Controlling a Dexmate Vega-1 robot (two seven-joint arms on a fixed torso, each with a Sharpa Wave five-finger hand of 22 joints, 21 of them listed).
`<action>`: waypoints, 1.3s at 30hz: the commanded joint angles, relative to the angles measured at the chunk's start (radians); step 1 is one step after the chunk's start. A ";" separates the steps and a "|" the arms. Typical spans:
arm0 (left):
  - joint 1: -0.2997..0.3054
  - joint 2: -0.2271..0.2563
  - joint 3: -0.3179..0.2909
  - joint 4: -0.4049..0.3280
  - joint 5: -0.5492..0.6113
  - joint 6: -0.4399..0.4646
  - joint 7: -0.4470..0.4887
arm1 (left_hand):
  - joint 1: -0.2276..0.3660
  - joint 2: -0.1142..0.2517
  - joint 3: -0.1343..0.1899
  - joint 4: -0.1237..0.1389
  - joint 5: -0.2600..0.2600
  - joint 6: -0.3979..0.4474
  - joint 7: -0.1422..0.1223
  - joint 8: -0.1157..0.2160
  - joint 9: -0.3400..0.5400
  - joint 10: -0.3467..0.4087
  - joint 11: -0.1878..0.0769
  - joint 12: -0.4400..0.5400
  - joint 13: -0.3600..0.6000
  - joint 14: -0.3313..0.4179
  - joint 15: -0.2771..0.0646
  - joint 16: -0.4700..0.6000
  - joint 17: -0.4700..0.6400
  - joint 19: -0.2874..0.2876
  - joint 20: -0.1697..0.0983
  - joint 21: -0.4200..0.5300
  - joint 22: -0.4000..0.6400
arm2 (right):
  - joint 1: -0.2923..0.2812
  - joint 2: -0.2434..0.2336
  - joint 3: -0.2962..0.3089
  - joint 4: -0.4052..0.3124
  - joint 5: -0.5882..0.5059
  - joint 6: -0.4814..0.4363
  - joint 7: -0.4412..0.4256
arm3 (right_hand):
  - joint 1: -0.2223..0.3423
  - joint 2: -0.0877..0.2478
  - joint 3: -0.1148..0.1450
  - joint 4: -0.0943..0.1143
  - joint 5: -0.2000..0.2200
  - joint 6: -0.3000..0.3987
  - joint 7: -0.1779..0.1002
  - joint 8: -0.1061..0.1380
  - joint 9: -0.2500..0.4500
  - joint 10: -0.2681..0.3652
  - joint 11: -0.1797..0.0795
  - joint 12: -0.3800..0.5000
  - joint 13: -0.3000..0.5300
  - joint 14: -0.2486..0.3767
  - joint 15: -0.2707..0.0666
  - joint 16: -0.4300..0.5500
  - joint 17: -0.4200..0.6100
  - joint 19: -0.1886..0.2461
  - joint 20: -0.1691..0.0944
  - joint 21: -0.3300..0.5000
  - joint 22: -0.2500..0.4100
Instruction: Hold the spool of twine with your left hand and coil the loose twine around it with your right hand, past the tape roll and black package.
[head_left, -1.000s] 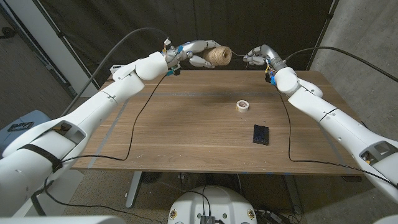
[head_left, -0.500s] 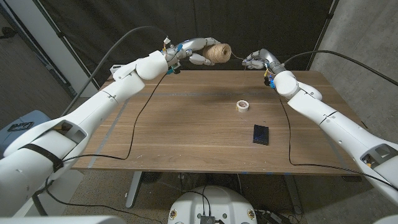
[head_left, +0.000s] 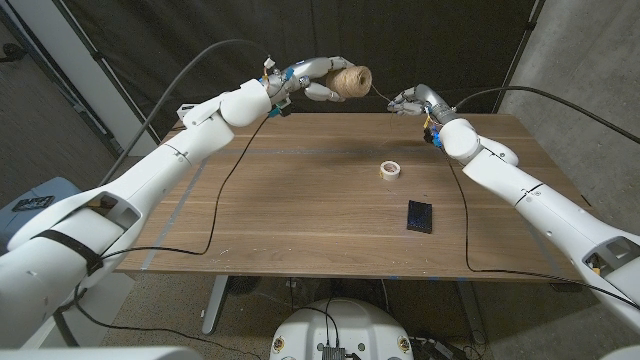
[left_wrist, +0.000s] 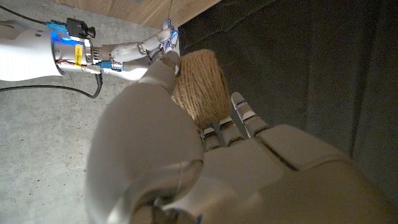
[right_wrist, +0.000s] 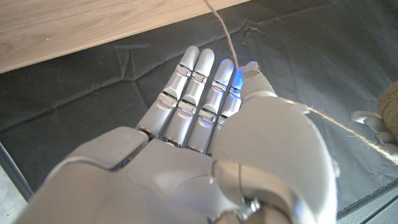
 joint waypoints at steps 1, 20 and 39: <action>-0.005 -0.002 0.007 0.005 0.007 0.013 0.009 | 0.001 0.005 0.010 0.004 0.007 0.008 0.000 0.004 0.002 0.012 -0.001 -0.001 0.005 0.004 0.003 -0.001 0.003 -0.005 -0.003 0.005 0.004 | -0.019 -0.004 -0.001 -0.019 0.010 -0.007 0.003 | 0.005 0.002 0.000 0.001 -0.003 0.005 -0.006 -0.005 0.002 0.006 -0.001 0.001 0.001 0.011 -0.102 -0.001 0.004 -0.005 -0.049 0.010 0.001; -0.007 -0.008 0.015 0.015 0.032 0.038 0.045 | 0.001 0.006 0.011 0.004 0.006 0.012 0.001 0.004 0.002 0.013 0.000 -0.002 0.006 0.006 0.004 0.000 0.004 -0.005 -0.003 0.006 0.004 | -0.066 -0.016 0.009 -0.091 0.027 -0.033 -0.001 | 0.007 0.003 -0.001 0.001 -0.003 0.006 -0.006 -0.005 0.002 0.007 0.001 -0.002 0.002 0.014 -0.102 -0.003 0.006 -0.007 -0.050 0.014 0.001; -0.024 -0.027 0.026 0.049 0.029 0.046 0.069 | -0.003 0.007 0.012 0.006 0.007 0.014 0.002 0.004 0.003 0.016 0.005 -0.003 0.007 0.008 0.005 -0.001 0.004 -0.006 -0.001 0.008 0.003 | -0.099 -0.019 0.008 -0.144 0.050 -0.023 0.009 | 0.006 0.003 -0.003 0.002 -0.003 0.007 -0.003 -0.006 0.001 0.009 0.003 -0.003 0.003 0.015 -0.101 -0.006 0.006 -0.006 -0.048 0.018 0.000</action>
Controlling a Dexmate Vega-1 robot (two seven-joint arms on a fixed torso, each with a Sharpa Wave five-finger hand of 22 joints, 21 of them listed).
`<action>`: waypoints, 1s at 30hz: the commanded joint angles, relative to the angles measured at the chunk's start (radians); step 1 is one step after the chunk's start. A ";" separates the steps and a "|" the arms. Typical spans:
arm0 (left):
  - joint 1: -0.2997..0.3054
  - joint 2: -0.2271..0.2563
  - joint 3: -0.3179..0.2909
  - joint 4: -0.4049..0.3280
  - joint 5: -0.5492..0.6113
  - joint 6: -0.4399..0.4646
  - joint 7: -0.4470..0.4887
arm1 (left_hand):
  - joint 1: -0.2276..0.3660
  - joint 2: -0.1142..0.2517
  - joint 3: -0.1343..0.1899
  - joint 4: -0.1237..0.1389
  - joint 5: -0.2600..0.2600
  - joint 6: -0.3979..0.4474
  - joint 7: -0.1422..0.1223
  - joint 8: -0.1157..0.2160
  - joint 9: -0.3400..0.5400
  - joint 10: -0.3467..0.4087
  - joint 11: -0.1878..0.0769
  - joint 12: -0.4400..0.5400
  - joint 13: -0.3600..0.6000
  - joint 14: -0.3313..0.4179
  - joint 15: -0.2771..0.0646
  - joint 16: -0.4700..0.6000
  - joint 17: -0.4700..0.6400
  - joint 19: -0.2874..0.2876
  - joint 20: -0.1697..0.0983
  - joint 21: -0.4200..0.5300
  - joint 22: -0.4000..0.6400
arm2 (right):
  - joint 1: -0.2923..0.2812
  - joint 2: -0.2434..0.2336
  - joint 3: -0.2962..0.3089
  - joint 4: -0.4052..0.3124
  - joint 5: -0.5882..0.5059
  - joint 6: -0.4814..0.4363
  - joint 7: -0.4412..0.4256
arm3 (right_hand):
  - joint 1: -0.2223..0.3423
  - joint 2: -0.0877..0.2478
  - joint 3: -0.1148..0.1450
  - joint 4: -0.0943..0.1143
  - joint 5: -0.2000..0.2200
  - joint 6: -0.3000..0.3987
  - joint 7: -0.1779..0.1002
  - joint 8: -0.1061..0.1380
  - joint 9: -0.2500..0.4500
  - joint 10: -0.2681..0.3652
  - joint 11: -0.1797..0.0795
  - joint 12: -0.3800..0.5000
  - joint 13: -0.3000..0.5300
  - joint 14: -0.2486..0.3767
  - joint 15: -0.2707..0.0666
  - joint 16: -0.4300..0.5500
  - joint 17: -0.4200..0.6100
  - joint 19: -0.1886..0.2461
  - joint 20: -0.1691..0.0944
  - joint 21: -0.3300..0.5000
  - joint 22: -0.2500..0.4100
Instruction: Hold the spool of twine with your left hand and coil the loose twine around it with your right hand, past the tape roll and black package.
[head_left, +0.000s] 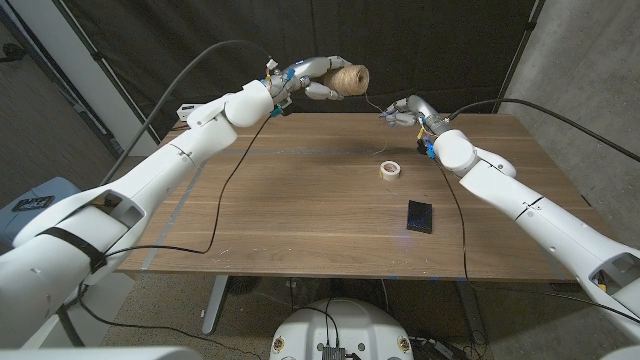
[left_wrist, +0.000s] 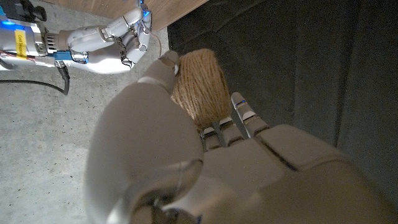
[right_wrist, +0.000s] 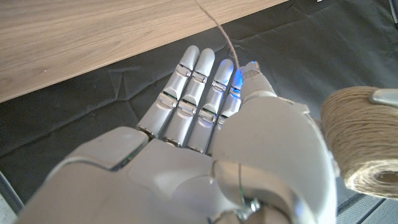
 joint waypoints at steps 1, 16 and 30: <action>-0.011 -0.014 0.008 0.025 -0.002 0.003 0.017 | -0.001 0.012 0.012 0.006 0.008 0.009 0.000 0.004 0.004 0.006 0.001 -0.003 0.002 0.005 0.001 -0.001 0.002 -0.006 -0.001 0.008 0.003 | -0.020 -0.007 0.000 -0.034 0.009 0.012 0.010 | 0.005 0.003 -0.003 0.002 -0.003 0.007 -0.003 -0.006 0.001 0.010 0.002 -0.003 0.003 0.009 -0.096 -0.003 0.002 -0.006 -0.048 0.011 0.003; -0.032 -0.037 0.021 0.073 -0.019 -0.018 0.027 | -0.003 0.012 0.013 0.006 0.009 0.009 0.001 0.003 0.004 0.005 -0.001 -0.005 0.003 0.005 0.001 -0.003 0.000 -0.006 -0.001 0.009 0.003 | -0.038 -0.015 0.002 -0.070 0.019 0.023 0.029 | 0.007 0.004 -0.004 0.002 -0.003 0.007 -0.004 -0.007 0.001 0.009 0.001 -0.005 0.003 0.010 -0.097 -0.005 0.002 -0.008 -0.048 0.013 0.003; -0.054 -0.063 0.032 0.127 -0.033 -0.029 0.040 | -0.003 0.011 0.014 0.006 0.009 0.008 0.001 0.002 0.004 0.006 0.001 -0.006 0.003 0.005 0.002 -0.004 0.000 -0.006 0.000 0.010 0.003 | -0.052 -0.026 0.004 -0.105 0.031 0.047 0.056 | 0.006 0.003 -0.006 0.002 -0.003 0.008 -0.004 -0.008 0.001 0.008 0.000 -0.008 0.003 0.007 -0.096 -0.008 0.001 -0.009 -0.047 0.015 0.003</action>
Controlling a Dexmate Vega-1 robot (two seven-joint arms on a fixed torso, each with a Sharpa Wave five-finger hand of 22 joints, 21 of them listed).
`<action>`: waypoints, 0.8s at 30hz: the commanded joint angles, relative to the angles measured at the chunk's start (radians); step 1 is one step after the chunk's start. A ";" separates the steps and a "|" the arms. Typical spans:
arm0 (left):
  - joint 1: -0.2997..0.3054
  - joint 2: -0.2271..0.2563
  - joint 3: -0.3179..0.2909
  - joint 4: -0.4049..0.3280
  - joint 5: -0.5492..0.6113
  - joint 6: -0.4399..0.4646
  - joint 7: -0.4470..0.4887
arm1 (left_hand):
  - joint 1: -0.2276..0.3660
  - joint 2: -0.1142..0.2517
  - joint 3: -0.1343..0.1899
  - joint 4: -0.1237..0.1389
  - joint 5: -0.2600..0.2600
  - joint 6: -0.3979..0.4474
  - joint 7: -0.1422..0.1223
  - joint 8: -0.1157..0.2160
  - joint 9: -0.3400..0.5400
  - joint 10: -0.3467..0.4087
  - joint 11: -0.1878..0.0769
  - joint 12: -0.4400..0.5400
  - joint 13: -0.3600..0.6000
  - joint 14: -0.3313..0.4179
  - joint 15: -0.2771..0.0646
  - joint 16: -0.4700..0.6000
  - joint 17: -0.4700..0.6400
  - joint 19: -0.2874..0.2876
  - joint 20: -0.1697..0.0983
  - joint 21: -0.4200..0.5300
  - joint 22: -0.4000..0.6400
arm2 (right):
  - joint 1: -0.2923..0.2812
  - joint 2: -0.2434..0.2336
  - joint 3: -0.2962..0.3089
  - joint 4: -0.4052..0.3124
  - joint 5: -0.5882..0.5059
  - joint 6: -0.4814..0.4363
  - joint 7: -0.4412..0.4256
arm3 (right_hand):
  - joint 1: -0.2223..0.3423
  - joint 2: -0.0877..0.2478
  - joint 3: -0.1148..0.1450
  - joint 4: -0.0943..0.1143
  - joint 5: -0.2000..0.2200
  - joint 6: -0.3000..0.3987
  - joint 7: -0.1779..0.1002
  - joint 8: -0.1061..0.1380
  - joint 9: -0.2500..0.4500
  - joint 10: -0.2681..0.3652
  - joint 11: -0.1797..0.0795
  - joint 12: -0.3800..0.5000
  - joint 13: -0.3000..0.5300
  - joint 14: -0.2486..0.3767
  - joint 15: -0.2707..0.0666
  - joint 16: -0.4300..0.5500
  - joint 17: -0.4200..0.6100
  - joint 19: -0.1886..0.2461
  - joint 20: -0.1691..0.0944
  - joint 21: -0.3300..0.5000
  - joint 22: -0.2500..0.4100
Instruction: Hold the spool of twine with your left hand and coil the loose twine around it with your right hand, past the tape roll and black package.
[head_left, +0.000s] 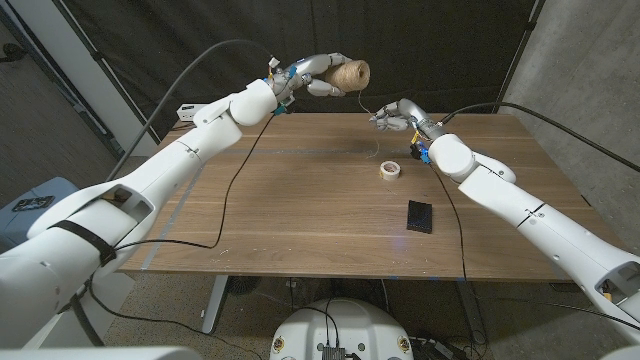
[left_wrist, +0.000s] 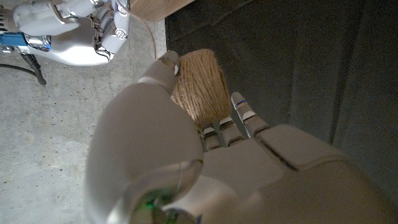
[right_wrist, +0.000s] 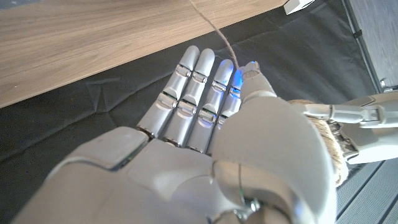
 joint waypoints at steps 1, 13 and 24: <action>-0.019 -0.019 0.011 0.043 -0.008 -0.008 0.012 | -0.001 0.009 0.014 0.006 0.005 0.010 0.002 0.005 0.004 0.006 0.001 -0.006 0.003 0.006 0.002 0.000 0.001 -0.007 0.000 0.005 0.003 | -0.014 -0.013 0.003 -0.031 0.008 0.021 0.024 | 0.006 0.003 -0.002 -0.003 -0.003 0.007 -0.003 -0.001 0.001 0.009 0.000 0.000 0.003 0.008 -0.096 0.000 0.001 -0.004 -0.042 0.008 0.002; -0.027 -0.026 0.018 0.069 -0.012 0.003 0.025 | -0.002 0.009 0.015 0.006 0.006 0.010 0.001 0.005 0.004 0.007 0.001 -0.007 0.004 0.005 0.002 -0.001 0.001 -0.006 0.000 0.006 0.003 | -0.024 -0.019 0.013 -0.046 0.031 0.036 0.046 | 0.007 0.004 -0.002 -0.002 -0.003 0.010 -0.001 -0.001 0.001 0.011 0.000 -0.001 0.003 0.008 -0.095 -0.001 0.003 -0.006 -0.042 0.009 0.002; -0.027 -0.026 0.022 0.079 -0.013 0.019 0.039 | -0.002 0.007 0.014 0.005 0.006 0.011 0.002 0.005 0.005 0.010 -0.001 -0.006 0.005 0.007 0.001 -0.001 0.001 -0.006 -0.001 0.007 0.003 | -0.040 -0.030 0.024 -0.074 0.047 0.063 0.058 | 0.006 0.006 -0.002 -0.001 -0.003 0.012 -0.003 -0.001 0.001 0.010 0.000 -0.003 0.003 0.009 -0.095 -0.003 0.004 -0.008 -0.043 0.011 0.002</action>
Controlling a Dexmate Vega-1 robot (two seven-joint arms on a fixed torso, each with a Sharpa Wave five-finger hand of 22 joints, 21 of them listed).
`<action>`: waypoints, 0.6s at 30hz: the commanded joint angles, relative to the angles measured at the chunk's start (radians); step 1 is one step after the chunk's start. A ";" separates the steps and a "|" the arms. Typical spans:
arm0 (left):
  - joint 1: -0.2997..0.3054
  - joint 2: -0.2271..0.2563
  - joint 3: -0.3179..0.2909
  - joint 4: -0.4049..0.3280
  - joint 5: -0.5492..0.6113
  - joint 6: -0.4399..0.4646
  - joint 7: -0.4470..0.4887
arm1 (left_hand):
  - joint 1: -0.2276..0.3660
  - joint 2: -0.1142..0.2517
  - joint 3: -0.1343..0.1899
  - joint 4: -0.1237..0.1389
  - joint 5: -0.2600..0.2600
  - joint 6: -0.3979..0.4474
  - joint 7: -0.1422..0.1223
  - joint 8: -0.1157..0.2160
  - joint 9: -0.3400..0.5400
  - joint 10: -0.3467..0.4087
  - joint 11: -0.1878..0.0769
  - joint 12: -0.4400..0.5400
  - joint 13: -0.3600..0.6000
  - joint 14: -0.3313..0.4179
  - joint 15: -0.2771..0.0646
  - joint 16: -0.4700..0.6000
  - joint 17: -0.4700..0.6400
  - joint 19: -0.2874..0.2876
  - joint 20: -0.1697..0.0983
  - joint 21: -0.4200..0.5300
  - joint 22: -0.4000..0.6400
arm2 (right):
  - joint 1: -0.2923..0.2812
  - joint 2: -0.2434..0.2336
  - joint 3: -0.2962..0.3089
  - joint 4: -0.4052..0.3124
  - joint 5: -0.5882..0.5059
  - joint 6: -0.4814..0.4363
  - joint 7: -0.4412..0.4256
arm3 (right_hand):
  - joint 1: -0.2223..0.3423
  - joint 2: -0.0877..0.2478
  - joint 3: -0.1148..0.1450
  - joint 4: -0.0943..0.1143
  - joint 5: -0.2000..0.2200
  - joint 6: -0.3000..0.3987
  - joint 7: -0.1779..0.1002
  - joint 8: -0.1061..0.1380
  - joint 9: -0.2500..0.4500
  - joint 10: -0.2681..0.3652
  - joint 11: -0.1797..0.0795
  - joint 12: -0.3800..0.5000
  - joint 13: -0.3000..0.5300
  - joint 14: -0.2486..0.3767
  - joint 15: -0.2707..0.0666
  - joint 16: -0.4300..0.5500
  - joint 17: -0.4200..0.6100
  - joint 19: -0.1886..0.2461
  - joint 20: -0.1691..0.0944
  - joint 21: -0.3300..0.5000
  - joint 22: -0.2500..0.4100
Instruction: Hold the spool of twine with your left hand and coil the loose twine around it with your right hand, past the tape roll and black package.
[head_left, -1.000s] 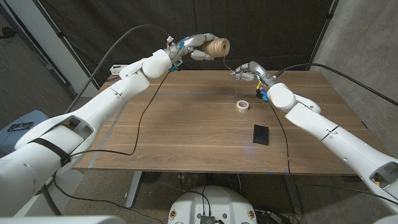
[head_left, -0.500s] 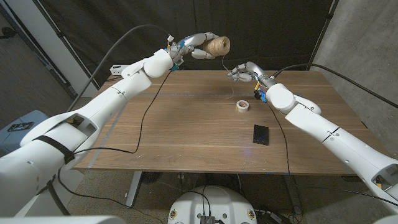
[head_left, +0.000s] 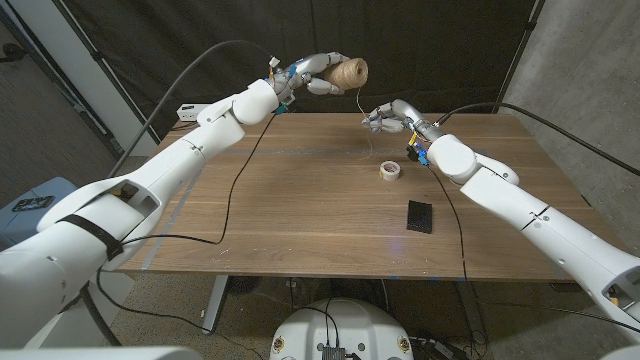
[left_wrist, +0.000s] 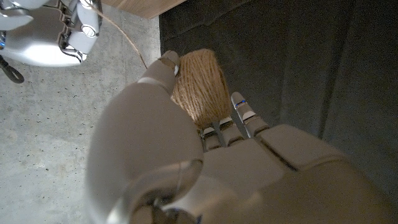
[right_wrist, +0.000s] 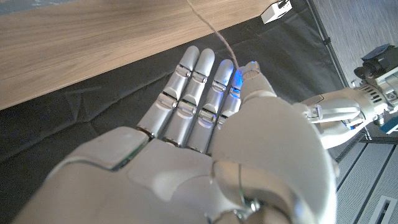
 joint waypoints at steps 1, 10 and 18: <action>-0.002 -0.004 0.006 0.017 -0.003 0.016 0.014 | 0.000 0.005 0.015 0.004 0.007 0.011 -0.001 0.005 0.005 0.010 -0.001 -0.002 0.005 0.008 0.002 -0.001 0.000 -0.006 -0.002 0.007 0.003 | -0.016 -0.010 0.012 -0.029 0.016 0.030 0.014 | 0.006 0.006 -0.002 -0.001 -0.003 0.007 0.002 -0.001 0.001 0.011 0.001 -0.003 0.003 0.008 -0.094 -0.004 0.003 -0.003 -0.049 0.003 0.002; -0.008 -0.005 0.012 0.031 -0.003 0.019 0.021 | 0.000 0.006 0.014 0.005 0.006 0.012 -0.001 0.005 0.006 0.009 0.002 -0.003 0.005 0.008 0.002 0.000 0.002 -0.006 0.000 0.008 0.002 | -0.028 -0.012 0.022 -0.047 0.022 0.062 0.015 | 0.008 0.007 -0.001 -0.002 -0.003 0.007 0.002 -0.002 0.001 0.011 0.000 -0.004 0.003 0.007 -0.096 -0.005 0.005 -0.004 -0.049 0.004 0.002; -0.018 -0.009 0.019 0.050 -0.001 0.018 0.023 | -0.001 0.008 0.015 0.005 0.007 0.012 -0.001 0.005 0.006 0.010 0.000 -0.003 0.006 0.007 0.003 0.000 0.002 -0.007 0.000 0.008 0.002 | -0.031 -0.008 0.027 -0.051 0.023 0.077 0.015 | 0.007 0.007 -0.002 -0.002 -0.003 0.008 0.002 -0.002 0.001 0.012 0.001 -0.004 0.004 0.008 -0.095 -0.005 0.006 -0.005 -0.050 0.006 0.002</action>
